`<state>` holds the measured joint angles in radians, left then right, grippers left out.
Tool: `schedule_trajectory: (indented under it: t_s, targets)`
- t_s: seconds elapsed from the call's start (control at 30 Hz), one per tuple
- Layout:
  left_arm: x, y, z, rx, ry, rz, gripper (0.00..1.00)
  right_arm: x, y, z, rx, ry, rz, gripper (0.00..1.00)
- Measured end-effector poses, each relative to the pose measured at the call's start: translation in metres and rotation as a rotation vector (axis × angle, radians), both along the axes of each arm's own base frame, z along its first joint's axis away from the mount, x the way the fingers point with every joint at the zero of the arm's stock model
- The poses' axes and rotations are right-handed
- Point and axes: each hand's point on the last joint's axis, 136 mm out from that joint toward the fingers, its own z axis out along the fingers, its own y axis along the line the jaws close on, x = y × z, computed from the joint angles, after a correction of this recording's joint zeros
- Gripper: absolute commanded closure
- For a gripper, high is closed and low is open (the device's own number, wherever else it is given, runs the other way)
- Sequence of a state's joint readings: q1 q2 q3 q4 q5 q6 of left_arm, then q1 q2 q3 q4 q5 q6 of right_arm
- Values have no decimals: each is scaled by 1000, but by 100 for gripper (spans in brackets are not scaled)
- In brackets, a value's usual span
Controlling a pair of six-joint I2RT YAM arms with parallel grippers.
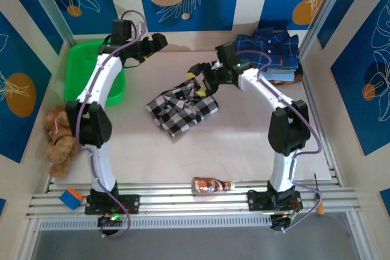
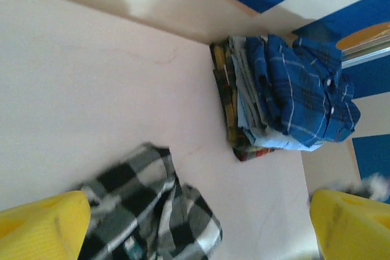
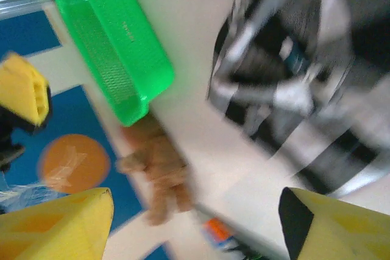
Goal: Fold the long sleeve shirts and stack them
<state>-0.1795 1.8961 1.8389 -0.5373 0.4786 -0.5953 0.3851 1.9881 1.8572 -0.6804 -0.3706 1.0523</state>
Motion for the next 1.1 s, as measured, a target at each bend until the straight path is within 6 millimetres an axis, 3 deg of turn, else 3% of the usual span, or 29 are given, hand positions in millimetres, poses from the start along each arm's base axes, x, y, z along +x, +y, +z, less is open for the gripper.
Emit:
schedule_trajectory:
  t_s: [0.07, 0.13, 0.27, 0.37, 0.43, 0.63, 0.87, 1.1]
  targets:
    - [-30, 0, -30, 30, 77, 1, 7, 29, -12, -10, -141, -129, 68, 27]
    - [-57, -1, -70, 67, 166, 3, 7, 41, -20, -34, -266, -196, 150, 28]
    - [-113, 2, -160, 145, 382, 17, 7, 37, -36, -107, -422, -170, 311, 28]
    - [-134, 5, -192, 171, 453, 36, 7, 23, -48, -145, -458, -113, 378, 28]
    - [-136, 3, -198, 173, 451, 42, 7, 15, -58, -161, -470, -88, 404, 28]
    - [-114, -2, -189, 167, 357, 47, 7, 11, -69, -183, -475, -109, 436, 29]
    - [-76, -10, -200, 223, 307, 5, 7, 15, -60, -179, -404, -161, 431, 31]
    - [-50, -14, -210, 274, 271, -49, 8, 9, -39, -174, -352, -181, 463, 30]
